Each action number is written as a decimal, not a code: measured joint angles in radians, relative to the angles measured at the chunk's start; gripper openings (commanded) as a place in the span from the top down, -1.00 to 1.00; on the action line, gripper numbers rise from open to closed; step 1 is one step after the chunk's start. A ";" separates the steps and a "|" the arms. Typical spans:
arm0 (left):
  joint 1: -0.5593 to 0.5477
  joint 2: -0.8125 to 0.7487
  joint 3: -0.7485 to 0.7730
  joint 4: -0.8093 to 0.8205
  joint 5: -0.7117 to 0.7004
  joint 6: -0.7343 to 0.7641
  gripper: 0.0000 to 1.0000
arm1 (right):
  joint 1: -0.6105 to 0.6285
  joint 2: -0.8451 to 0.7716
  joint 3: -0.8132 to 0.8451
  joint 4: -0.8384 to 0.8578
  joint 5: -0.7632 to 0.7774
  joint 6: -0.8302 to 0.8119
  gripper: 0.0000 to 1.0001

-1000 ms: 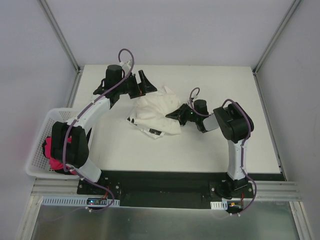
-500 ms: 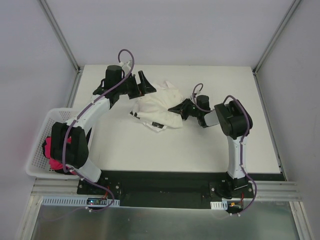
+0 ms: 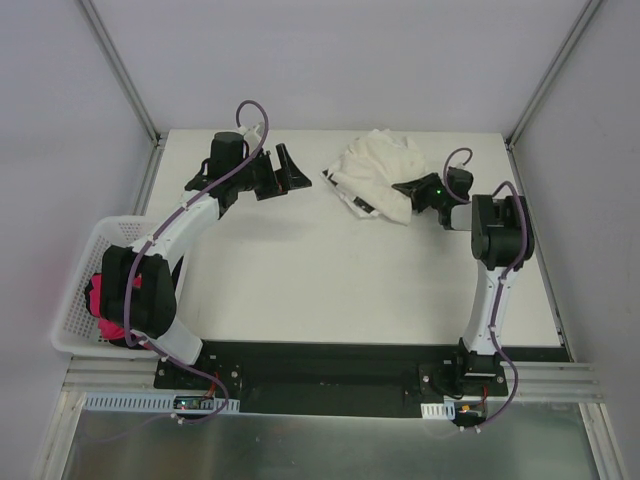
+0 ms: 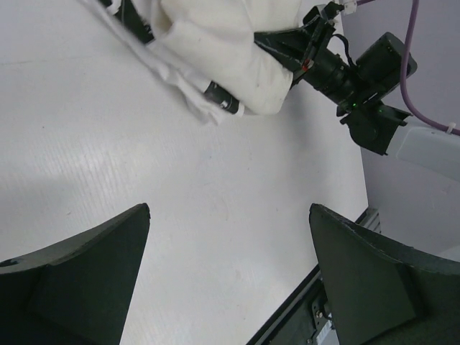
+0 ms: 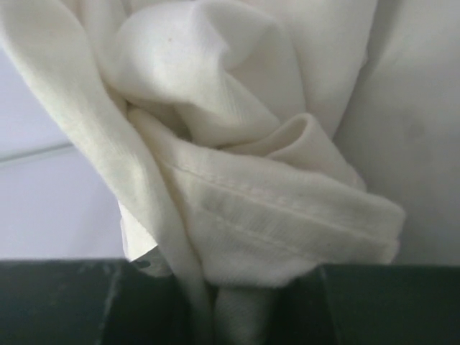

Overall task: Fold and stack the t-shirts
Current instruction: Smooth out wrinkles on the folded tshirt

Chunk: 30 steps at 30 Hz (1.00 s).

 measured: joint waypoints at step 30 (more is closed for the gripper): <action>0.000 0.000 0.000 -0.023 -0.026 0.045 -0.83 | -0.410 -0.105 0.027 -0.216 0.380 -0.130 0.99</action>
